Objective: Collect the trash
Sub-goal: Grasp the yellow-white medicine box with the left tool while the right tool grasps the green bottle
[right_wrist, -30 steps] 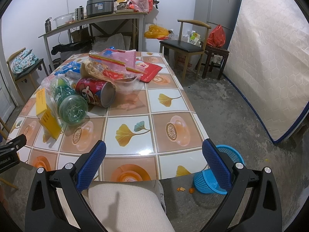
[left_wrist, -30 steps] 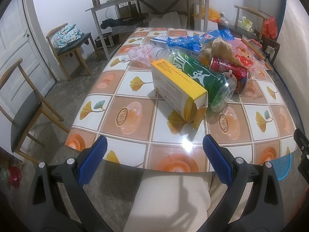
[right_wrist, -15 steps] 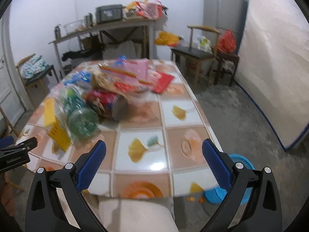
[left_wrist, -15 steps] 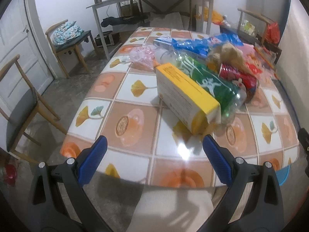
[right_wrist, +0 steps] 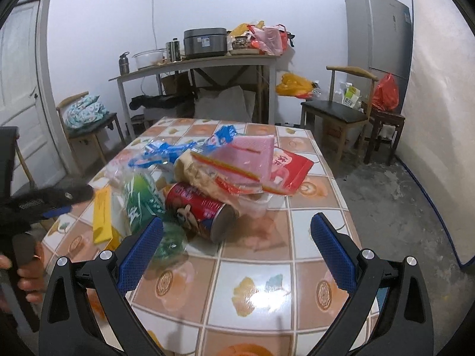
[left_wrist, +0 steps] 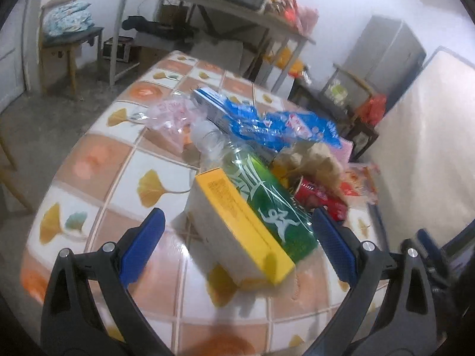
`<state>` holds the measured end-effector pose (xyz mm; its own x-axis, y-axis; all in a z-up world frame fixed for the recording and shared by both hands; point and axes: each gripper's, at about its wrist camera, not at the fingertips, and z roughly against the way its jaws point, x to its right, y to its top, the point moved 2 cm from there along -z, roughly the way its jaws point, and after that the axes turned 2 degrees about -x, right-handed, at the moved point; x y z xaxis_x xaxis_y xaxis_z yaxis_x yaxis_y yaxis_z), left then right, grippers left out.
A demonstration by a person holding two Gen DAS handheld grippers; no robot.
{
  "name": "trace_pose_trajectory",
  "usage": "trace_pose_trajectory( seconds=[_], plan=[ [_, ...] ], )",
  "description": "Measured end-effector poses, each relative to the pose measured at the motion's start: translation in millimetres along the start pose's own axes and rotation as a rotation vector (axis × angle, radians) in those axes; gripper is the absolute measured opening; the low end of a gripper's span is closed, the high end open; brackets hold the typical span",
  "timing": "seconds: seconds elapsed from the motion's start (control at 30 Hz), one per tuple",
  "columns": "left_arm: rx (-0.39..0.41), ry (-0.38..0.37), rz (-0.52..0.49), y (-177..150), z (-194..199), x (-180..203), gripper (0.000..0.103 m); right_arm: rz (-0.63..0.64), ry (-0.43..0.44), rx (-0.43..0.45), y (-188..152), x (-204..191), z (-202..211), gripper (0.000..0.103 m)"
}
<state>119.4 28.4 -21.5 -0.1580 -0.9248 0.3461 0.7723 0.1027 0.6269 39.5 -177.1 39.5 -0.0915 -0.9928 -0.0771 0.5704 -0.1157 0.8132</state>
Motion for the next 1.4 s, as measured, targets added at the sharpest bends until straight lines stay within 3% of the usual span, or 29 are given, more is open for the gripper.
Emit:
trace_pose_trajectory(
  seconds=[0.13, 0.17, 0.2, 0.33, 0.43, 0.6, 0.67, 0.77, 0.93, 1.13, 1.27, 1.4],
  plan=[
    [-0.043, 0.099, -0.096, 2.9, -31.5, 13.6, 0.09, -0.022, -0.006, -0.014, 4.7, 7.6, -7.9, 0.097],
    [-0.056, 0.117, -0.11, 1.7, -34.1, 13.1, 0.076, -0.026, -0.008, -0.016, 5.7, 9.0, -9.6, 0.097],
    [-0.078, 0.126, -0.116, -0.2, -38.0, 10.3, 0.068, -0.029, -0.008, -0.019, 6.3, 10.2, -11.3, 0.097],
    [-0.107, 0.046, -0.039, -6.5, -24.7, -13.0, 0.053, -0.031, -0.002, -0.033, 8.9, 13.6, -20.6, 0.097],
    [-0.109, 0.065, -0.058, -16.4, -4.7, -28.4, 0.05, -0.032, 0.02, -0.053, 8.4, 13.6, -28.6, 0.097],
    [-0.174, 0.119, 0.047, -31.9, 8.6, -64.0, 0.057, -0.01, 0.086, -0.108, 1.8, 2.6, -41.1, 0.097],
    [-0.162, 0.113, 0.123, -31.3, 12.9, -74.3, 0.073, 0.012, 0.112, -0.115, 0.0, -4.9, -40.9, 0.097],
    [-0.185, 0.113, 0.143, -27.4, 3.1, -68.7, 0.086, 0.052, 0.138, -0.108, 0.9, -17.6, -37.0, 0.097],
    [-0.302, 0.17, 0.146, -29.0, -35.0, -50.2, 0.087, 0.075, 0.146, -0.092, 1.7, -28.9, -28.7, 0.097],
    [-0.298, 0.308, -0.033, -30.1, -52.8, -28.4, 0.088, 0.054, 0.121, -0.106, -7.1, -35.1, -22.8, 0.097],
    [-0.277, 0.309, -0.132, -33.0, -42.5, -21.2, 0.086, 0.1, 0.116, -0.093, -2.6, -45.5, -20.2, 0.097],
    [-0.248, 0.293, -0.151, -40.1, -28.8, -26.7, 0.084, 0.2, 0.219, -0.114, 12.7, -73.4, -31.9, 0.097]
  ],
)
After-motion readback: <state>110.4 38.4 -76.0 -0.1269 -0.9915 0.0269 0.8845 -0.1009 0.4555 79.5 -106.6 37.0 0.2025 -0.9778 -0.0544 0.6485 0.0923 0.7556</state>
